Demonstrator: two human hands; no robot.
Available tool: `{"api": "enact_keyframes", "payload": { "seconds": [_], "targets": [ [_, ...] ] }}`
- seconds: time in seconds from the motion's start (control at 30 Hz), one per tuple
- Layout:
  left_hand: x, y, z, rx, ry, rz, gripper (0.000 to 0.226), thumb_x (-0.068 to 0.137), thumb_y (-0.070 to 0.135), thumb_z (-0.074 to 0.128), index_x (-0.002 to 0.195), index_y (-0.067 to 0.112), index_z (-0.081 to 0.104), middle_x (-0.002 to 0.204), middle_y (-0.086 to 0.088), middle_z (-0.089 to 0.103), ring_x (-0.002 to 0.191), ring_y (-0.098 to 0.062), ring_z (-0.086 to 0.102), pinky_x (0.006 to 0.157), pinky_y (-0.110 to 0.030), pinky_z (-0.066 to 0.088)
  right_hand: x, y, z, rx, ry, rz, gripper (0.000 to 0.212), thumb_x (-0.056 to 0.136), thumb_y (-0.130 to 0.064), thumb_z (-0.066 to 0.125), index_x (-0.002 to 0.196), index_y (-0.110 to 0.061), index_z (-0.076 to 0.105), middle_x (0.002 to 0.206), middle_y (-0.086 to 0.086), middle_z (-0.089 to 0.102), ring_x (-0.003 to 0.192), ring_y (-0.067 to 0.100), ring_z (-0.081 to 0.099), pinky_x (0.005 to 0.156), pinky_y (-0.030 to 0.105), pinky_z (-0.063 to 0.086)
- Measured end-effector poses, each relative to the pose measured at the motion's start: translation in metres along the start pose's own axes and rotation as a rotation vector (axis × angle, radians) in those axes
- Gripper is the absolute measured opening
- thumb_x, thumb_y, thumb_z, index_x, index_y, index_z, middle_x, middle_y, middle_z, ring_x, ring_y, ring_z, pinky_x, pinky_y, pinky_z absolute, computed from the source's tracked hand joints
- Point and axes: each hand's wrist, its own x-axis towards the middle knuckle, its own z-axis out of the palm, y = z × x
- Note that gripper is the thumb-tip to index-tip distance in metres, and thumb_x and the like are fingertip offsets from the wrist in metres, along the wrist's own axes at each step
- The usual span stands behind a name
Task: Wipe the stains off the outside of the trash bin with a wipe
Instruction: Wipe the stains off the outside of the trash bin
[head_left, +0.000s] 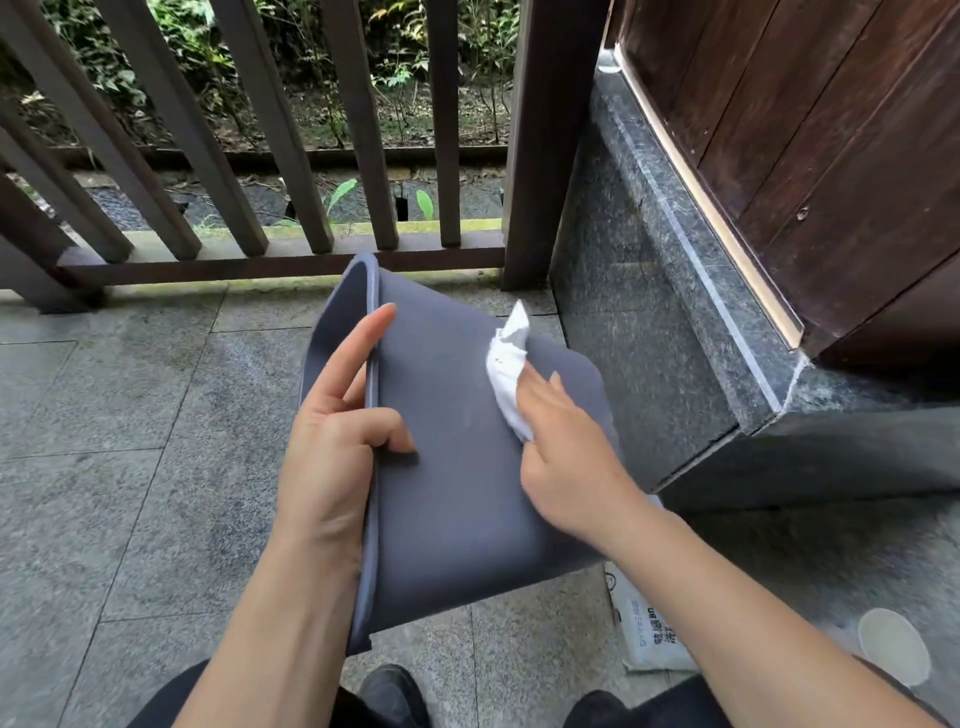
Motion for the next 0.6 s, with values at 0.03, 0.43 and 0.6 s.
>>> {"api": "enact_keyframes", "payload": {
  "seconds": [0.03,0.43,0.6],
  "targets": [
    [0.001,0.001,0.000,-0.006,0.010,-0.003,0.097,0.058,-0.024,0.039,0.111,0.047,0.077,0.094,0.007,0.075,0.071,-0.016,0.056,0.058,-0.027,0.047,-0.007,-0.013,0.007,-0.003,-0.014,-0.120,0.085,0.069,0.013,0.035,0.151,-0.009,0.034,0.159,0.005,0.035,0.150,0.020,0.021,0.124,0.046,0.005],
    [-0.003,0.002,-0.003,-0.066,0.047,-0.027,0.093,0.039,-0.009,0.046,0.105,0.047,0.079,0.104,0.002,0.076,0.083,-0.026,0.056,0.069,-0.035,0.046,-0.011,-0.014,0.007,-0.150,0.042,-0.069,0.078,0.067,0.005,0.030,0.142,-0.007,0.043,0.153,0.005,0.042,0.146,0.027,0.028,0.121,0.039,-0.001],
    [-0.003,0.004,-0.006,-0.104,0.068,-0.029,0.095,0.042,-0.009,0.047,0.113,0.047,0.076,0.119,-0.002,0.076,0.093,-0.034,0.056,0.085,-0.050,0.044,-0.010,-0.009,0.007,-0.124,0.049,-0.149,0.080,0.071,0.005,0.033,0.149,-0.015,0.042,0.156,-0.003,0.041,0.145,0.014,0.029,0.123,0.046,0.003]
  ]
}}
